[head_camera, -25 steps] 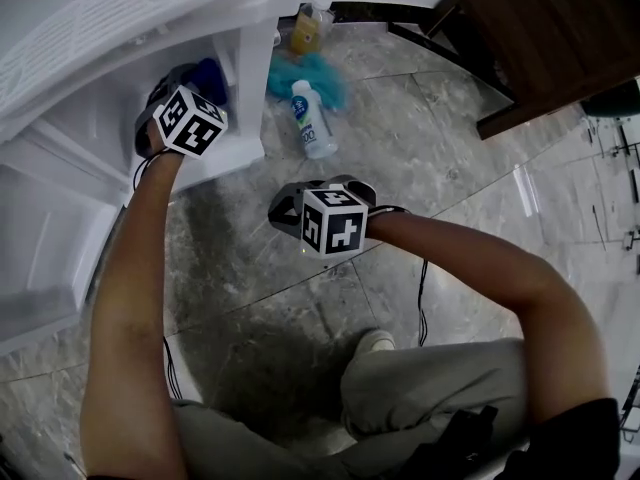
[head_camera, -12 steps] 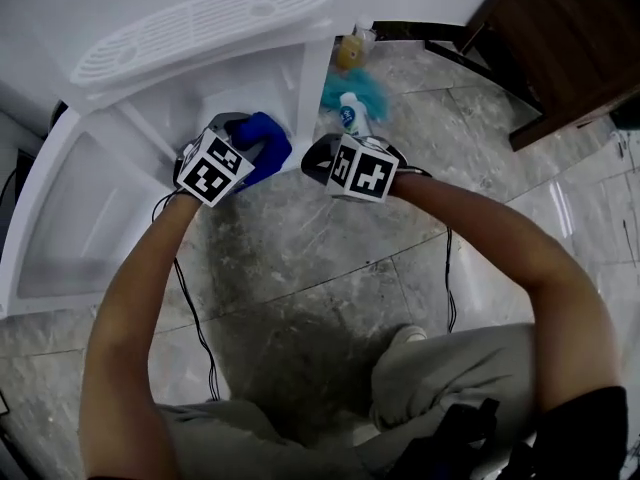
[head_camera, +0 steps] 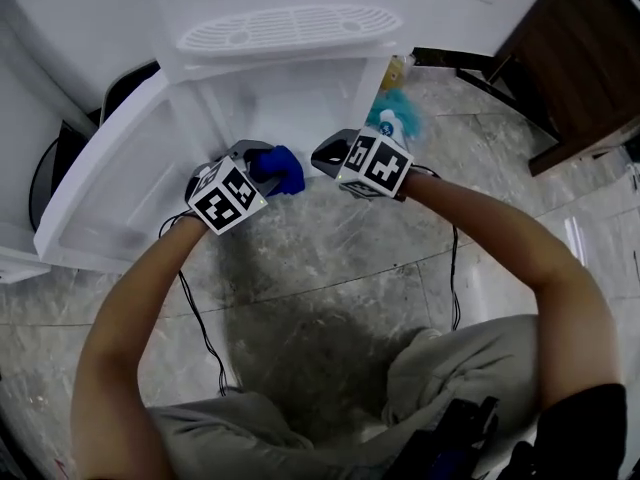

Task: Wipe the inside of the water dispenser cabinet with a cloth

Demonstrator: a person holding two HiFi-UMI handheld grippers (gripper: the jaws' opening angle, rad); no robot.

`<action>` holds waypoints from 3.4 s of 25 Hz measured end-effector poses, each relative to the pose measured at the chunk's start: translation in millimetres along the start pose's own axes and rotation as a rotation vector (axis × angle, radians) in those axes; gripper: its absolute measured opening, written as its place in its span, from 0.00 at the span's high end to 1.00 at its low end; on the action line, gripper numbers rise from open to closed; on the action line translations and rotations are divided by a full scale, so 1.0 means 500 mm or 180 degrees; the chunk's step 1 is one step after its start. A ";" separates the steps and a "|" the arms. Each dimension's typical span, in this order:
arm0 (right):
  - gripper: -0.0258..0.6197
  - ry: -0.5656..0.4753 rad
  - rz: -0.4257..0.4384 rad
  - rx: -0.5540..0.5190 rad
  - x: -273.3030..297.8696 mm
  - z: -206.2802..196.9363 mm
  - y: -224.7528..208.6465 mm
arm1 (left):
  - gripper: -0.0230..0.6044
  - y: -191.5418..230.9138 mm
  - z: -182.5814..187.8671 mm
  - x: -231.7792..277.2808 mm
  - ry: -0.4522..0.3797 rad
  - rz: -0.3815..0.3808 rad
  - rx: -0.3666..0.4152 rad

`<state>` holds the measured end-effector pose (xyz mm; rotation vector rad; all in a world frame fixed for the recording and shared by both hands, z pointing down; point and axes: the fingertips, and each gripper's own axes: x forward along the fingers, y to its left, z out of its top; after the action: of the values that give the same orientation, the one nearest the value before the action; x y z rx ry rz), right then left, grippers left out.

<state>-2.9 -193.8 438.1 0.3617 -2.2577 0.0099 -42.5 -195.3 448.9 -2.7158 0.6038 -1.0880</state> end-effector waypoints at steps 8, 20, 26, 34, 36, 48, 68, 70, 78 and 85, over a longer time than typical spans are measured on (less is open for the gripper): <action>0.96 -0.0263 0.0018 0.0096 0.005 0.068 0.007 | 0.73 0.001 0.007 -0.051 -0.0008 0.0095 0.0014; 0.53 -0.0762 0.0686 0.1653 0.006 0.160 0.044 | 0.73 -0.007 0.028 -0.061 0.0076 0.0265 0.0374; 0.57 -0.0720 0.0773 0.1725 0.015 0.165 0.050 | 0.73 -0.021 0.072 -0.060 -0.0099 0.0336 0.0478; 0.75 -0.0485 0.0805 0.1609 0.016 0.145 0.047 | 0.68 -0.031 0.071 -0.047 -0.0189 0.0298 0.0512; 0.75 -0.0413 0.0758 0.1512 0.017 0.138 0.042 | 0.68 -0.030 0.071 -0.043 -0.0204 0.0298 0.0502; 0.80 -0.0203 0.0098 0.1413 0.003 0.070 -0.068 | 0.81 -0.003 0.025 -0.054 -0.0001 0.0348 0.0333; 0.80 -0.0140 -0.0882 -0.0491 0.205 0.160 -0.187 | 0.95 -0.052 -0.087 -0.074 -0.0075 -0.0078 -0.0224; 0.80 -0.0022 -0.0979 -0.0750 0.241 0.160 -0.192 | 0.95 -0.061 -0.109 -0.083 -0.0048 -0.0096 -0.0304; 0.80 0.0159 -0.1402 -0.1177 0.333 0.193 -0.251 | 0.95 -0.039 -0.182 -0.133 0.0020 0.0044 -0.0780; 0.81 0.0102 -0.1433 -0.1138 0.335 0.200 -0.260 | 0.95 -0.036 -0.189 -0.126 -0.0003 0.0042 -0.0795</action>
<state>-146.0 -373.9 482.9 0.6572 -2.0477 -0.6076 -143.6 -151.5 483.0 -2.9154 0.8063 -1.0733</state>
